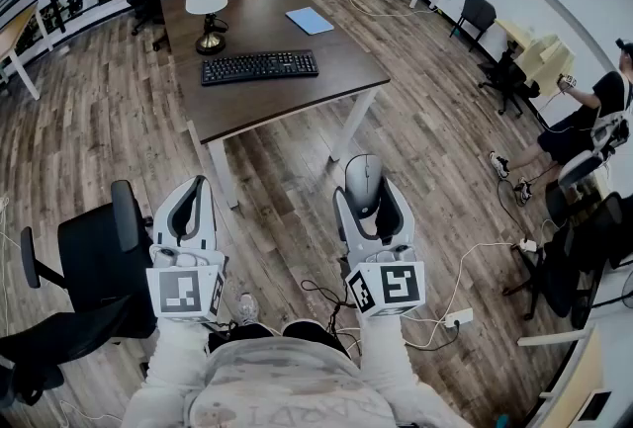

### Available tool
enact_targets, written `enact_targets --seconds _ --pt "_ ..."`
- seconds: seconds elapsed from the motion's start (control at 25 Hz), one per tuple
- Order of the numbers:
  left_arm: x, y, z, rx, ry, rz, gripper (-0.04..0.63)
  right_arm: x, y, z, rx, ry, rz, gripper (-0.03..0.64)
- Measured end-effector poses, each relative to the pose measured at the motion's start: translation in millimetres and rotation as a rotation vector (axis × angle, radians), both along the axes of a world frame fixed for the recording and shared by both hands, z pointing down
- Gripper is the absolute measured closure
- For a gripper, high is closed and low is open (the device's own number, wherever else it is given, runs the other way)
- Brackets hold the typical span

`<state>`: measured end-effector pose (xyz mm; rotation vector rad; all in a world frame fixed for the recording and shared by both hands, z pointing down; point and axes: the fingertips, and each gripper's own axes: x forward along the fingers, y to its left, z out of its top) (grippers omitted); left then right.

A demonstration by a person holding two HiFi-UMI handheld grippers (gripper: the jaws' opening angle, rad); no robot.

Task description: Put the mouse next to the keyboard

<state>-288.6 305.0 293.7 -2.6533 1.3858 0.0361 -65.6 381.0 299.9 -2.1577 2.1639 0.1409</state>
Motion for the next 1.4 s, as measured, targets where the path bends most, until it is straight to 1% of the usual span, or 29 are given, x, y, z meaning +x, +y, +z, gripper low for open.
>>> enact_targets --seconds 0.16,0.44,0.8,0.88,1.08,1.4 --pt "-4 -6 -1 -0.005 -0.005 0.009 0.591 -4 -5 -1 0.003 -0.017 0.011 0.313" --pt "-15 -29 0 0.001 -0.004 0.017 0.591 -15 -27 -1 0.009 -0.017 0.02 0.313" --pt "-30 -74 -2 0.019 -0.007 0.034 0.592 -34 -69 2 0.003 -0.002 0.036 0.313" --pt "-31 -86 -3 0.024 -0.003 0.043 0.592 -37 -78 3 0.006 -0.014 0.044 0.313" --pt "-37 -110 -6 0.046 -0.012 0.066 0.591 -42 -96 1 0.033 -0.077 0.074 0.311" --pt "-30 -134 -1 0.047 -0.001 0.091 0.591 -36 -116 9 0.0 -0.041 0.102 0.313"
